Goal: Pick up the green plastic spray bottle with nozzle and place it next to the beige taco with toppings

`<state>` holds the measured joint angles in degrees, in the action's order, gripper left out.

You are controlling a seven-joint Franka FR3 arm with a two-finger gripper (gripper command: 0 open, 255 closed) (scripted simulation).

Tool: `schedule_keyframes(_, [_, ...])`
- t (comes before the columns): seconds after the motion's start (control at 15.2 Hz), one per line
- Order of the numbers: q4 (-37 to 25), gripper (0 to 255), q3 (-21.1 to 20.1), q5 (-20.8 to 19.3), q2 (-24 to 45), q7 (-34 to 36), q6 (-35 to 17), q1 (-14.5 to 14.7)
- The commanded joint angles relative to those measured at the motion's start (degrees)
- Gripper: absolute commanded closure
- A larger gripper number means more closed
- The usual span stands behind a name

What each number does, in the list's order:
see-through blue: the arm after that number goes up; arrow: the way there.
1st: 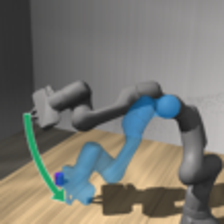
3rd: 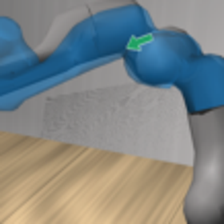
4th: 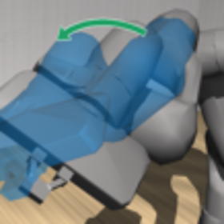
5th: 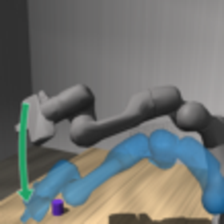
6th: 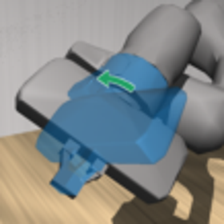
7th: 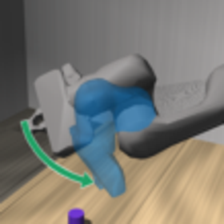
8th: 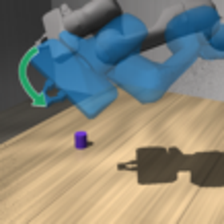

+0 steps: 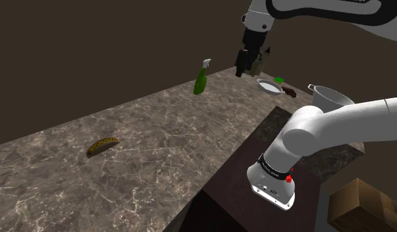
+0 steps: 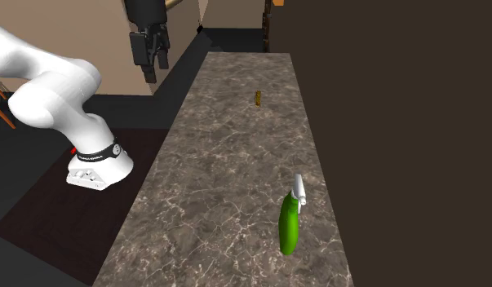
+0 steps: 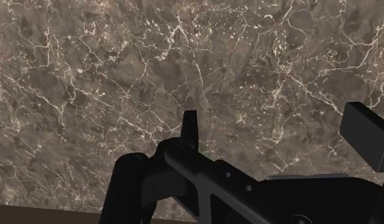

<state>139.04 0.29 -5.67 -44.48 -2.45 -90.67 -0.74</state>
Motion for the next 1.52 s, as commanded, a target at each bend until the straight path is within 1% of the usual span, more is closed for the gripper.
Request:
schedule_keyframes(0.0, [0.0, 0, 0.0, 0.0, 0.0, 0.0, 0.0, 0.0])
schedule_keyframes(0.2, [2.7, 0, 6.5, -2.6, -1.3, -10.0, -4.0, 0.3])
schedule_keyframes(0.4, [4.0, 0, 13.3, -4.8, -0.8, -20.2, -8.2, 0.8])
schedule_keyframes(0.66, [3.4, 0, 22.8, -6.5, 2.7, -33.8, -13.9, 2.5])
schedule_keyframes(0.86, [1.2, 0, 30.2, -6.2, 7.2, -44.5, -17.8, 5.2])
schedule_keyframes(1.06, [-2.2, 0, 38.1, -4.0, 13.0, -55.7, -21.2, 9.2])
schedule_keyframes(1.19, [-5.2, 0, 43.7, -1.2, 17.7, -63.8, -22.8, 12.8])
schedule_keyframes(1.32, [-8.8, 0, 49.9, 3.2, 23.2, -72.6, -23.9, 17.2])
schedule_keyframes(1.45, [-12.9, 0, 56.9, 9.5, 30.0, -82.5, -24.1, 22.5])
